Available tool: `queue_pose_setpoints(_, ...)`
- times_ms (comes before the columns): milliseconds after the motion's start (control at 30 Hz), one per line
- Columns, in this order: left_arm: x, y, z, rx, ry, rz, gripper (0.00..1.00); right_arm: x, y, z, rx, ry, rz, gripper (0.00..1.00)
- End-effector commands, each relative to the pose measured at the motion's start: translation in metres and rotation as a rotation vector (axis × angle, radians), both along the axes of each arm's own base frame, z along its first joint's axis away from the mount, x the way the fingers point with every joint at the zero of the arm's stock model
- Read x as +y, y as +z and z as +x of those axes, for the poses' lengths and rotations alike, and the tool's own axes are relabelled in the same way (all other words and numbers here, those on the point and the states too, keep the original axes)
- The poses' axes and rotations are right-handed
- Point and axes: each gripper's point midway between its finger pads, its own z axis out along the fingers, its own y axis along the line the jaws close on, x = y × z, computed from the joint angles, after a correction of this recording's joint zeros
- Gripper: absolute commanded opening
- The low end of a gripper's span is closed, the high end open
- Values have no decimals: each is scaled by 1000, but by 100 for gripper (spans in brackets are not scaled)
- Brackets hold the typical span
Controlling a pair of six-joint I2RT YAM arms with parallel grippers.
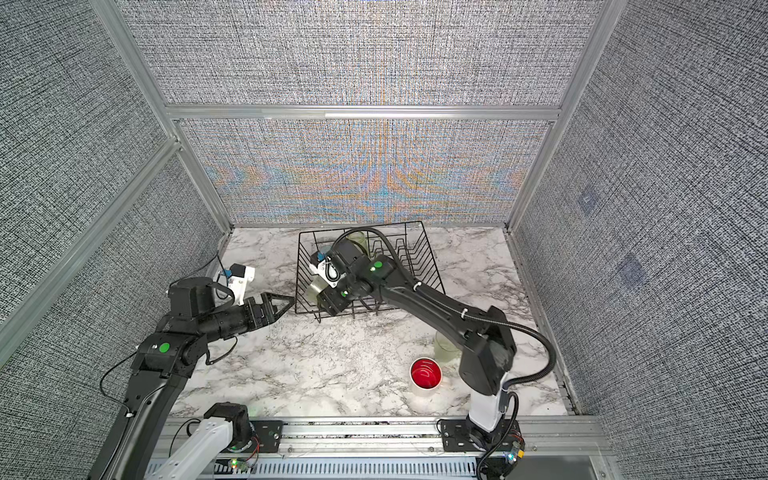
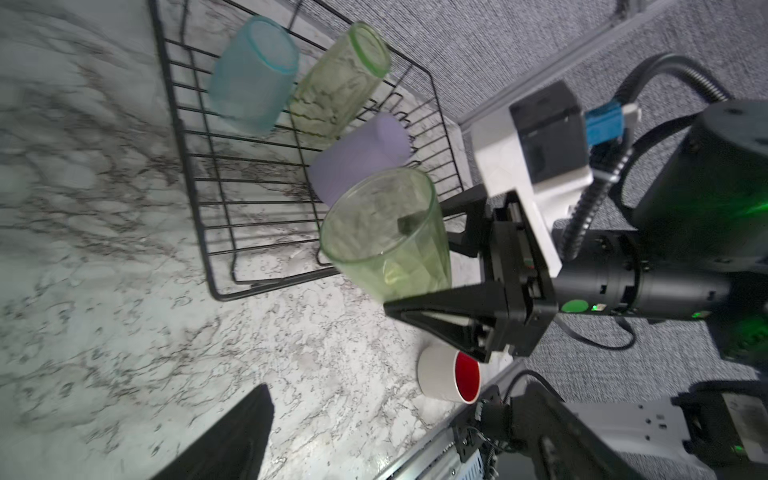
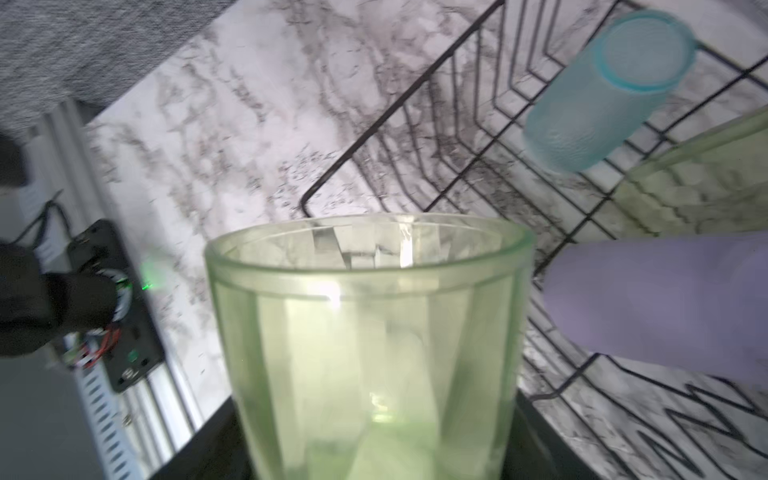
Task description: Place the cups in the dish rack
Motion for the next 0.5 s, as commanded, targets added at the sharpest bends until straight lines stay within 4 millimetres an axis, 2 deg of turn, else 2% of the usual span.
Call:
queue_pose_setpoints(0, -22, 26, -12, -91, -184, -92, 90, 7, 20, -38, 36, 175, 141, 72)
queue_pose_setpoints(67, -28, 26, -15, -101, -244, -121, 89, 0, 19, -50, 29, 215, 162, 72)
queue_pose_setpoints(267, -42, 10, -29, -52, -380, -198, 82, -14, 9, -70, -12, 296, 182, 72)
queue_pose_setpoints(467, -52, 1, -37, -27, -425, -222, 69, -9, 4, -72, -7, 322, 203, 72)
